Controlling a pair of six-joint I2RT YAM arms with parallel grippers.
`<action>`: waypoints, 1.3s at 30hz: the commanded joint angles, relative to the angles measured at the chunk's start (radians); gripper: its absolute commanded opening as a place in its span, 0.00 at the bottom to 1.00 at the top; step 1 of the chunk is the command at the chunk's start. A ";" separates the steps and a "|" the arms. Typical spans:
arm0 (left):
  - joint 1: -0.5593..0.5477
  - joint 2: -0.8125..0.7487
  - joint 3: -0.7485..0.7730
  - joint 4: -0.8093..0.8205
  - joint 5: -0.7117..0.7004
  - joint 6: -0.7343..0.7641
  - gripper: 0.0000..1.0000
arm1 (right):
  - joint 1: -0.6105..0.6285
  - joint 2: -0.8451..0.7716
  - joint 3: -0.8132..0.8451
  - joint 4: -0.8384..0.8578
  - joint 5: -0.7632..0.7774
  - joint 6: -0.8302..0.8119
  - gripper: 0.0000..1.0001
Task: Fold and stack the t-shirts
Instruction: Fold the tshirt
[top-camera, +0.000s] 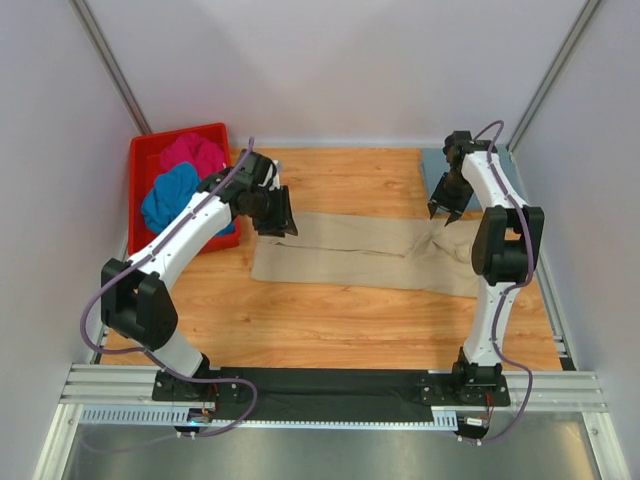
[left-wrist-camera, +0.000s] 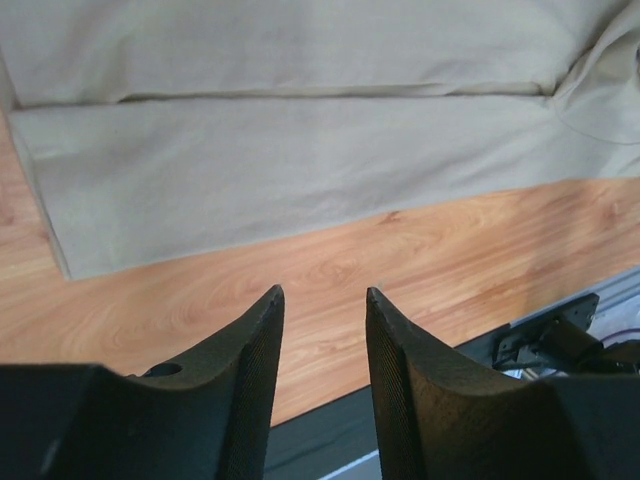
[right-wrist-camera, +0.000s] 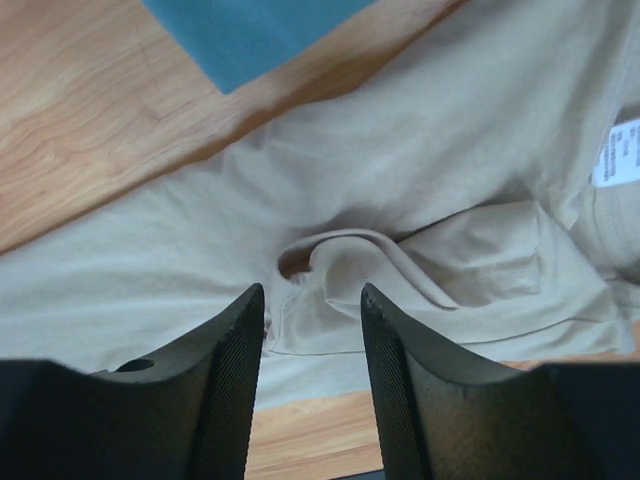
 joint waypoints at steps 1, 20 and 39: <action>-0.002 -0.039 -0.066 -0.029 0.000 -0.044 0.45 | 0.052 -0.012 0.043 -0.141 0.062 0.182 0.46; -0.001 -0.068 -0.114 -0.109 -0.071 -0.012 0.43 | 0.087 0.089 -0.012 -0.124 0.145 0.421 0.43; -0.001 -0.036 -0.083 -0.118 -0.095 0.019 0.42 | 0.098 0.103 -0.060 -0.023 0.160 0.432 0.21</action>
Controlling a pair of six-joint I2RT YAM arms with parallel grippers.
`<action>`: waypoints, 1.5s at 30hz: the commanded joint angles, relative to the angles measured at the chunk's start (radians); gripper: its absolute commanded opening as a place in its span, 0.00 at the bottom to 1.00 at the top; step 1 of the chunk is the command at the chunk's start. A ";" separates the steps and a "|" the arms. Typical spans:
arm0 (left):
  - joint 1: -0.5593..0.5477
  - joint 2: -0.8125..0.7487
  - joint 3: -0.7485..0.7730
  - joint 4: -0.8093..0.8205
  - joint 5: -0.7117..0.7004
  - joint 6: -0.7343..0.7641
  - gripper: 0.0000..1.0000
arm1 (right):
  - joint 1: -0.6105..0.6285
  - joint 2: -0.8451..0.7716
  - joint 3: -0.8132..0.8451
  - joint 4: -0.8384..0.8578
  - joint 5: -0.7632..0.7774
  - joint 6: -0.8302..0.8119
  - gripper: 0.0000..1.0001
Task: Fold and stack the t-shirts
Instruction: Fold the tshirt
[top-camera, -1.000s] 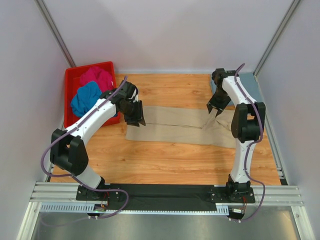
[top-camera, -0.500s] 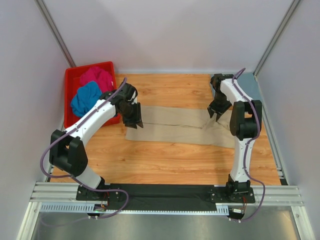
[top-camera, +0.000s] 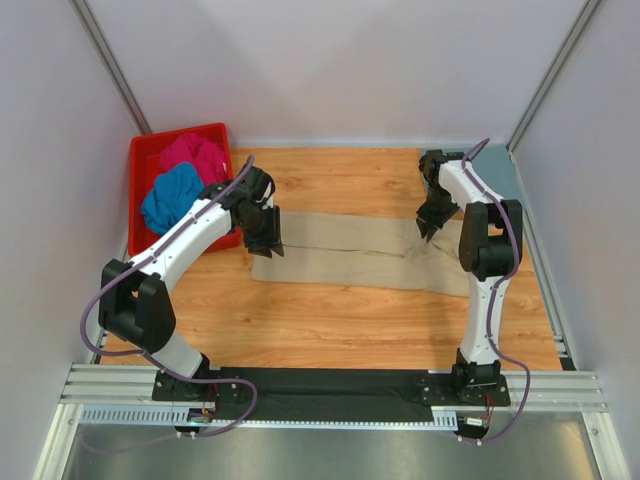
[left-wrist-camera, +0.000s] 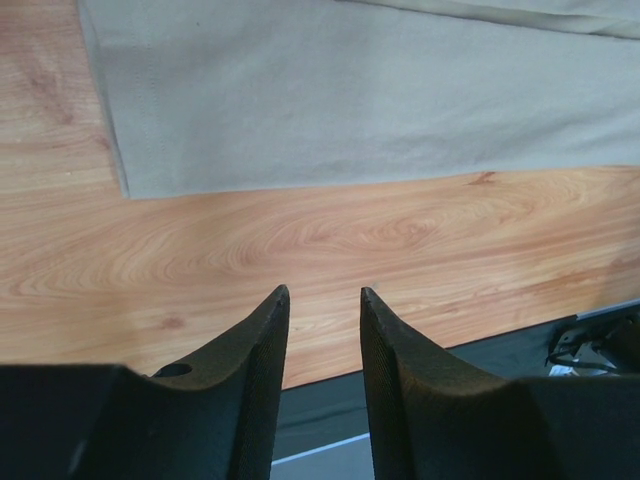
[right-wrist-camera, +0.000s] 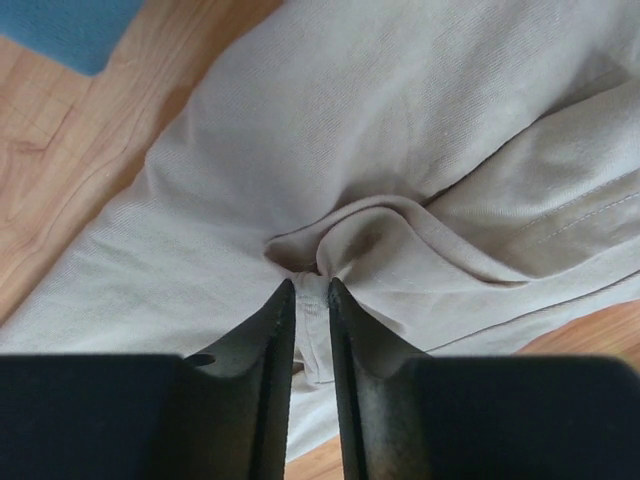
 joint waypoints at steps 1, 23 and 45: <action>-0.001 -0.003 0.035 -0.012 -0.007 0.021 0.41 | 0.004 0.015 0.010 0.024 0.029 0.025 0.19; -0.002 0.028 0.062 -0.009 0.014 0.029 0.41 | 0.058 -0.054 0.013 0.043 0.112 -0.076 0.00; -0.002 0.059 0.099 -0.017 0.024 0.031 0.41 | 0.121 -0.051 -0.015 0.207 0.067 -0.297 0.01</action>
